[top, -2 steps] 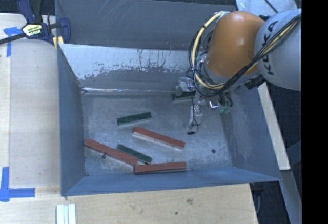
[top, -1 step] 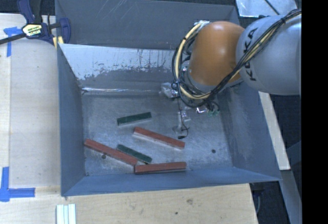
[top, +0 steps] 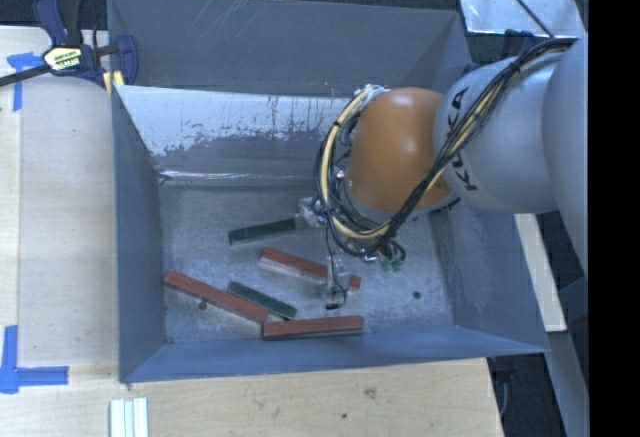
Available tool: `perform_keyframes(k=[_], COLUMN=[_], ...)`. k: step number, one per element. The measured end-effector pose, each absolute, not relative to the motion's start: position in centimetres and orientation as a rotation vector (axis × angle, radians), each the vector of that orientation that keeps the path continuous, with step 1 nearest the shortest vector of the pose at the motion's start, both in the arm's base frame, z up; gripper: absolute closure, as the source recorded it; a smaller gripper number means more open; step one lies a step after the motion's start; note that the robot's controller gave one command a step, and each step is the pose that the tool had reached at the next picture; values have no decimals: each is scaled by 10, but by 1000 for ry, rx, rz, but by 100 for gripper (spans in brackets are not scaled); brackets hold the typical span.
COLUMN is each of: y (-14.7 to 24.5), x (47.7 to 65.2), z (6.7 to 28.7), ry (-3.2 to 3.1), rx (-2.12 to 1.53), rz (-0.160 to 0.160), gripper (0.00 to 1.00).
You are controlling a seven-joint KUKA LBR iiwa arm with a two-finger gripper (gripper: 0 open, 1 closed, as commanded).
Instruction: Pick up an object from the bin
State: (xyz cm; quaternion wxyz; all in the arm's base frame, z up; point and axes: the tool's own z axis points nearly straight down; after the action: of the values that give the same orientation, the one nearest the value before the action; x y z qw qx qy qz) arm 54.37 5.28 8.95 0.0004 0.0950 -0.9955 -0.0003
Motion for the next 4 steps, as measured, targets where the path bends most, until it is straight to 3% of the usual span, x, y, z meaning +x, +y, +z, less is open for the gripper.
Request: perform_keyframes(k=[1,2,3,4], y=[66,48,48,82], x=[515,499,499,491], z=[90,72,72,92], ry=[-3129,-3147,-3147,-3141], rx=[275,63,63,147], rz=[-3,-1,-1,1], gripper=[0,100,100,100])
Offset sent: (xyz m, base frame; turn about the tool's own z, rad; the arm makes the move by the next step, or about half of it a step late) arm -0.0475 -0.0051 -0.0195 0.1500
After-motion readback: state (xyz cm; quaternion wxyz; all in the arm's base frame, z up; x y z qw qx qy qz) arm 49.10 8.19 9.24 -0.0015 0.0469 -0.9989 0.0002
